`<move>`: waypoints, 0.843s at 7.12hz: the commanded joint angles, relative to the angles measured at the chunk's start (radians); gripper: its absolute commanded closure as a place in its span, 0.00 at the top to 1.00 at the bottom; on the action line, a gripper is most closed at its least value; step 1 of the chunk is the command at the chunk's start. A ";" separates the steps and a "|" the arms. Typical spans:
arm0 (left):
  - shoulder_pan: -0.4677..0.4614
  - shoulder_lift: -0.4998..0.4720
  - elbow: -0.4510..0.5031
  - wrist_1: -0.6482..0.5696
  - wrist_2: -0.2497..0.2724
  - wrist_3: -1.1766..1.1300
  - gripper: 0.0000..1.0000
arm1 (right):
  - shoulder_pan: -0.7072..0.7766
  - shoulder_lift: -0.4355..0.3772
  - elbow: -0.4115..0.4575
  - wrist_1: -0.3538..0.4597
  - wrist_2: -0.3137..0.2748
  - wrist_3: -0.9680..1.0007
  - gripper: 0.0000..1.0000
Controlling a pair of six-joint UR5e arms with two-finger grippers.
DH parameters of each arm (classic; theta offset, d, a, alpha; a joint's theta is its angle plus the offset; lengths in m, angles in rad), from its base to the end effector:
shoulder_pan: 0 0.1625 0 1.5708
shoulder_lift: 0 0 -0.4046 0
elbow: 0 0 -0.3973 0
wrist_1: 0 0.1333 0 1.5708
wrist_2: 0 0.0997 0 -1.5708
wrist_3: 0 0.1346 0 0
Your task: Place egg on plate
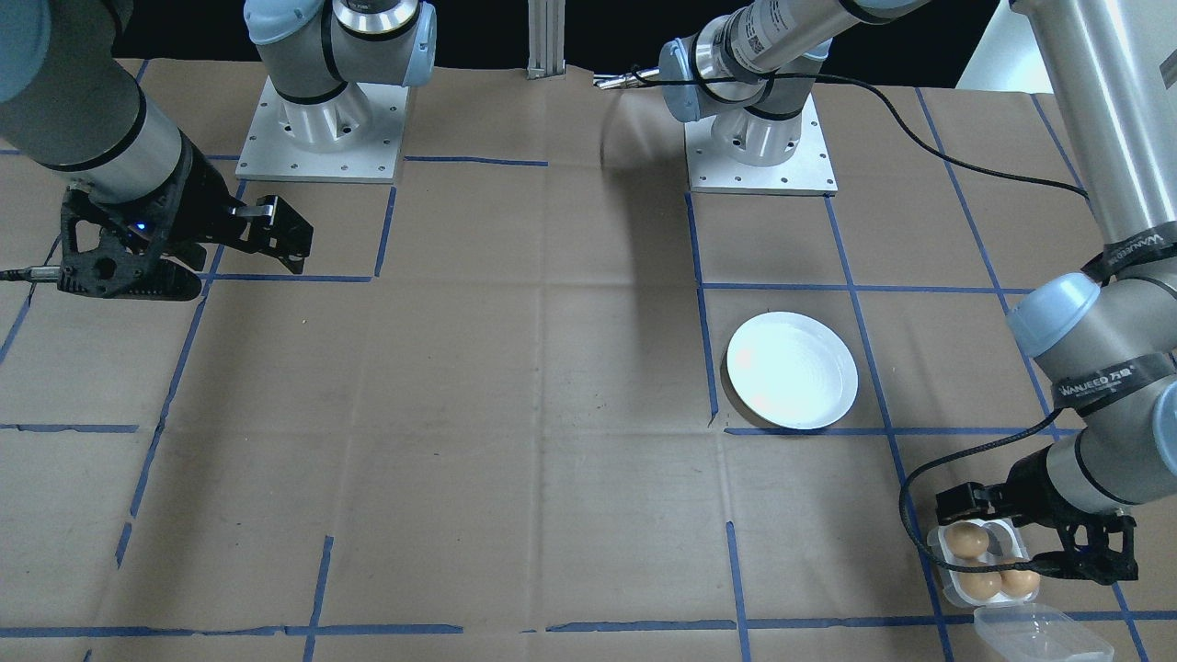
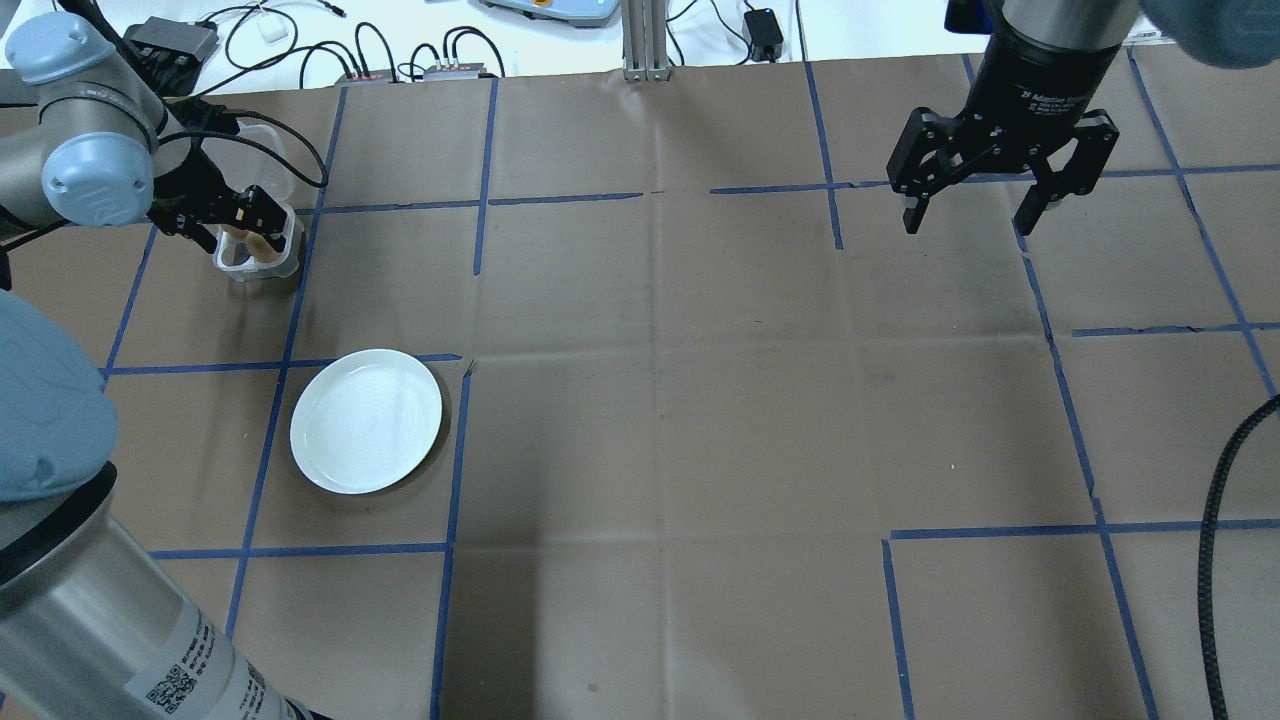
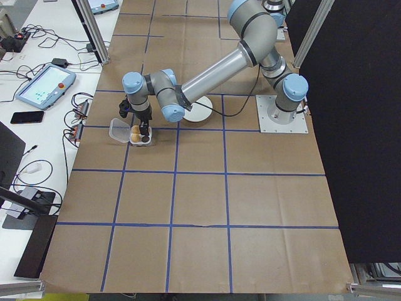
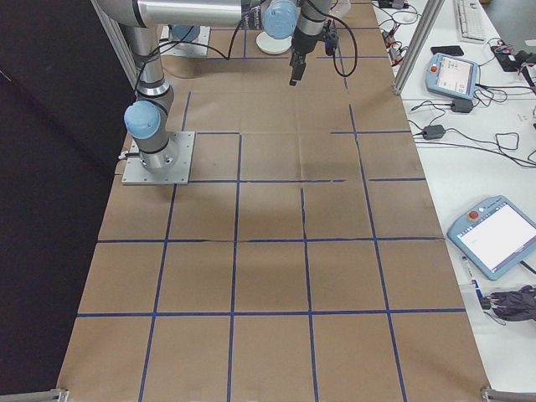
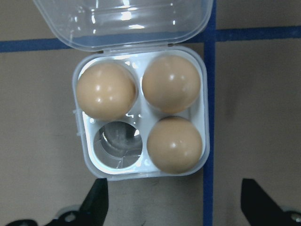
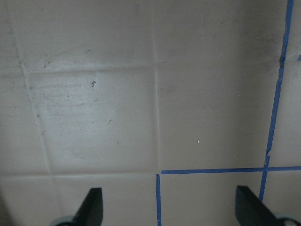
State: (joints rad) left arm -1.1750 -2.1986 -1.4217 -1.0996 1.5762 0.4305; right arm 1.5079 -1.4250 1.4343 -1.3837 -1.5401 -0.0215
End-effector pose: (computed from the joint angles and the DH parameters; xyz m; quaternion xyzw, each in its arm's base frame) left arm 0.1433 -0.6868 0.1716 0.0174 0.9998 0.0045 0.0010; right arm 0.1040 -0.5352 0.4077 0.0221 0.9948 0.0973 0.0194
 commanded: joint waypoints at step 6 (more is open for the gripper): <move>-0.005 -0.043 0.017 0.050 0.002 -0.003 0.79 | 0.000 0.000 0.000 0.000 0.000 0.000 1.00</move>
State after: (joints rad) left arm -1.1790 -2.2406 -1.4088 -1.0494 1.5789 0.4287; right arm 1.5079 -1.4251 1.4343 -1.3836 -1.5401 -0.0215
